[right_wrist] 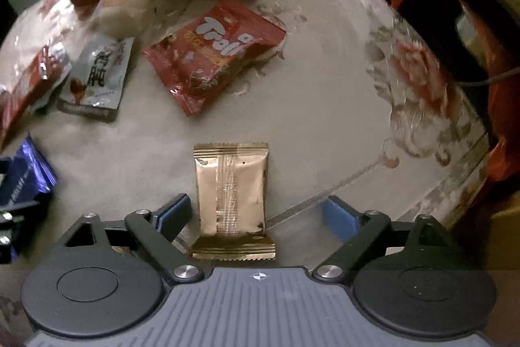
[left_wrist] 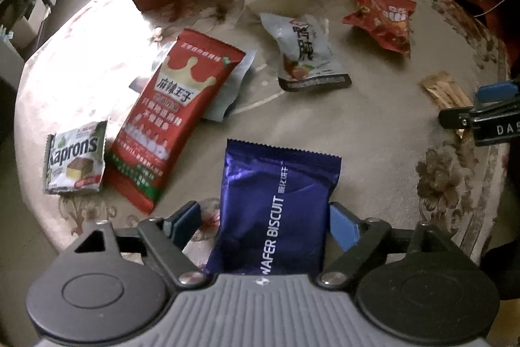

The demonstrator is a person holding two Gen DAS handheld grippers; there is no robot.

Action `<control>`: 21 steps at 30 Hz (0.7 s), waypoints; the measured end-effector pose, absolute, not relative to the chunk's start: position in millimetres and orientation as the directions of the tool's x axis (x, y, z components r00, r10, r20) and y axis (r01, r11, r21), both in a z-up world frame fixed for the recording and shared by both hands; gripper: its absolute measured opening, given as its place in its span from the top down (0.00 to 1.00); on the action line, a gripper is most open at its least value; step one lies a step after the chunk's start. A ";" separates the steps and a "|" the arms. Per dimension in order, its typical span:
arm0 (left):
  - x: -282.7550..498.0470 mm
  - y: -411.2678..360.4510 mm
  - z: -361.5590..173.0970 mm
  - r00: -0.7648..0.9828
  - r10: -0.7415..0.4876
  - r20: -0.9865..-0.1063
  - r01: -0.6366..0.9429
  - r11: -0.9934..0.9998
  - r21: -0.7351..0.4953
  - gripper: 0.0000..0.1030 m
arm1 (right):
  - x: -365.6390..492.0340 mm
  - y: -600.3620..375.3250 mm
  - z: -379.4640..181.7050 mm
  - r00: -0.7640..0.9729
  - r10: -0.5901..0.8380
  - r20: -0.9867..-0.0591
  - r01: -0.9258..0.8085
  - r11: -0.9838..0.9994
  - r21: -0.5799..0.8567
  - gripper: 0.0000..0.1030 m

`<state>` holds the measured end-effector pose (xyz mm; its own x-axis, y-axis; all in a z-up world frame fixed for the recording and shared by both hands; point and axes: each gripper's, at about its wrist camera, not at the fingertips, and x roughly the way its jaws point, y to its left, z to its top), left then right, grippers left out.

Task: Organize snacks
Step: 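Grasp the gold wrapped snack with the right gripper while the left holds the blue pack, then carry the blue pack and gold snack over the red box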

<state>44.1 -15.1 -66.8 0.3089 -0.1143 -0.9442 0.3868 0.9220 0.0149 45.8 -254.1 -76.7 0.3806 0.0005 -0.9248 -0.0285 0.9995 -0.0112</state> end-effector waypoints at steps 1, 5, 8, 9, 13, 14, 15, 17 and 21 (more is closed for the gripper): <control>42.3 -14.8 -66.0 0.311 -0.116 -0.943 0.385 0.923 0.013 0.16 | 43.6 -251.8 -77.0 0.389 -0.001 -0.921 -0.038 0.999 -0.018 0.14; 33.4 -17.0 -59.1 0.324 -0.117 -0.939 0.400 0.916 0.024 0.34 | 36.9 -239.6 -70.2 0.403 0.031 -0.915 -0.103 0.995 -0.012 0.51; 32.1 -15.2 -58.3 0.322 -0.125 -0.939 0.393 0.919 0.012 0.34 | 35.5 -232.8 -68.4 0.399 0.033 -0.916 -0.118 0.993 -0.016 0.55; 32.8 -13.9 -56.9 0.321 -0.130 -0.938 0.387 0.922 0.005 0.34 | 35.3 -231.1 -68.0 0.397 0.039 -0.917 -0.124 0.992 -0.012 0.55; 35.6 -10.3 -46.4 0.340 -0.168 -0.925 0.354 0.935 -0.040 0.34 | 28.4 -227.3 -56.7 0.430 0.061 -0.901 -0.129 0.992 0.006 0.55; 36.5 -10.4 -42.0 0.349 -0.182 -0.919 0.348 0.936 -0.053 0.34 | 26.6 -226.9 -52.7 0.441 0.069 -0.895 -0.127 0.992 0.013 0.55; 38.1 -11.0 -37.6 0.358 -0.193 -0.914 0.344 0.937 -0.064 0.34 | 26.2 -226.8 -48.6 0.451 0.076 -0.889 -0.126 0.992 0.021 0.55; 39.2 -12.5 -30.0 0.377 -0.212 -0.902 0.342 0.936 -0.077 0.34 | 27.1 -225.1 -42.2 0.470 0.086 -0.878 -0.127 0.992 0.029 0.55; 46.5 -16.5 -19.5 0.406 -0.227 -0.885 0.333 0.939 -0.088 0.34 | 32.2 -220.0 -32.9 0.499 0.099 -0.861 -0.136 0.990 0.035 0.55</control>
<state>46.5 -16.5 -19.5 0.4056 -0.2267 -0.8855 0.3334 0.9387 -0.0876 32.2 -220.0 -32.9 0.4995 0.0993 -0.8606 -0.1357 0.9901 0.0354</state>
